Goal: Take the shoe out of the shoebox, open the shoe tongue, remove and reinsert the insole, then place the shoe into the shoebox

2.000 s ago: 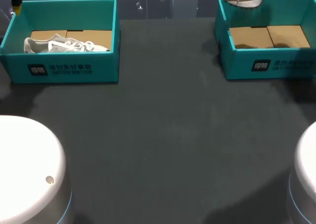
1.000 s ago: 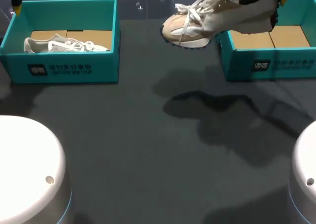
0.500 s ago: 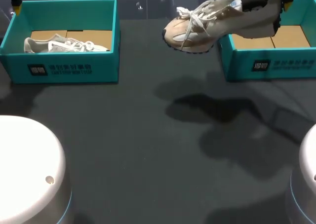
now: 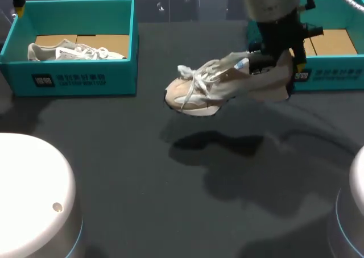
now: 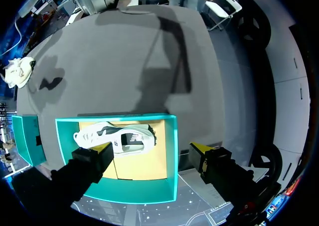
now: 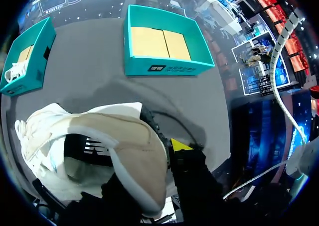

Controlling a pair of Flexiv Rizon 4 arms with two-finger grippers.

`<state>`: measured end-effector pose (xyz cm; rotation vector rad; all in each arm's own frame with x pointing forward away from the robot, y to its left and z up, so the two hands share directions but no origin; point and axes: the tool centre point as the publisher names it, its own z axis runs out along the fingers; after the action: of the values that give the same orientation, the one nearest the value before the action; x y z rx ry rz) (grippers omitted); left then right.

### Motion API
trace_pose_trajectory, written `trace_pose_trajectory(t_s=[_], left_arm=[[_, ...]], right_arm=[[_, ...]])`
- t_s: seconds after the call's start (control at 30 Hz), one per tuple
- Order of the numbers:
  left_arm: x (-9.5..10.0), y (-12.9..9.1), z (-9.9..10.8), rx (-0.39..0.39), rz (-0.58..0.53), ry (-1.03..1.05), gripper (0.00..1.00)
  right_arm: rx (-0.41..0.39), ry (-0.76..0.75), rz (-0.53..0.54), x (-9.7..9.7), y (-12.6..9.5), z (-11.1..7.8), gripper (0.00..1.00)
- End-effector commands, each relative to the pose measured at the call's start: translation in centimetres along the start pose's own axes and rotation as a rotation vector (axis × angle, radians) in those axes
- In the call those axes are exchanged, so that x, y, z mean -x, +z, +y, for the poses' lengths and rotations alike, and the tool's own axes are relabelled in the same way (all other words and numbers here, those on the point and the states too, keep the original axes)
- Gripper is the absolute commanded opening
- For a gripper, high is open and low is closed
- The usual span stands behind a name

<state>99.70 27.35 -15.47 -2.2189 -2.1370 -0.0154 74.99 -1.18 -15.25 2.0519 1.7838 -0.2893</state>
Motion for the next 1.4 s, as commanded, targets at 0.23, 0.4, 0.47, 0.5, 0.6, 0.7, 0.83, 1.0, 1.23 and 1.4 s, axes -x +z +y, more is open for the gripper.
trace_pose_trajectory(t_s=[0.23,0.4,0.47,0.5,0.6,0.7,0.83,1.0,1.23,1.4], left_arm=[[0.0,-0.1,-0.1,0.001,0.002,0.001,1.00],[0.0,-0.1,-0.1,0.001,0.002,0.001,1.00],[0.0,-0.1,-0.1,0.001,0.002,0.001,1.00],[0.0,-0.1,-0.1,0.001,0.002,0.001,1.00],[0.0,-0.1,-0.1,0.001,0.002,0.001,1.00],[0.0,-0.1,-0.1,0.001,0.002,0.001,1.00],[0.0,-0.1,-0.1,0.001,0.002,0.001,1.00],[0.0,-0.1,-0.1,0.001,0.002,0.001,1.00],[0.0,-0.1,-0.1,0.001,0.002,0.001,1.00],[0.0,-0.1,-0.1,0.001,0.002,0.001,1.00]], right_arm=[[0.009,0.001,0.001,-0.3,0.6,-0.3,0.00],[0.009,0.001,0.001,-0.3,0.6,-0.3,0.00],[0.009,0.002,-0.006,-0.6,0.7,-0.7,0.00],[0.009,0.002,-0.007,-0.9,1.0,-1.0,0.00],[0.009,-0.020,-0.005,-2.6,2.2,-2.4,0.00],[0.021,-0.034,0.006,-4.2,2.8,-3.7,0.00],[0.026,-0.027,0.010,-5.9,3.6,-5.2,0.00],[0.020,-0.040,0.046,-7.8,4.9,-6.8,0.00],[0.020,-0.040,0.046,-7.8,4.9,-6.8,0.00],[0.020,-0.040,0.046,-7.8,4.9,-6.8,0.00]])
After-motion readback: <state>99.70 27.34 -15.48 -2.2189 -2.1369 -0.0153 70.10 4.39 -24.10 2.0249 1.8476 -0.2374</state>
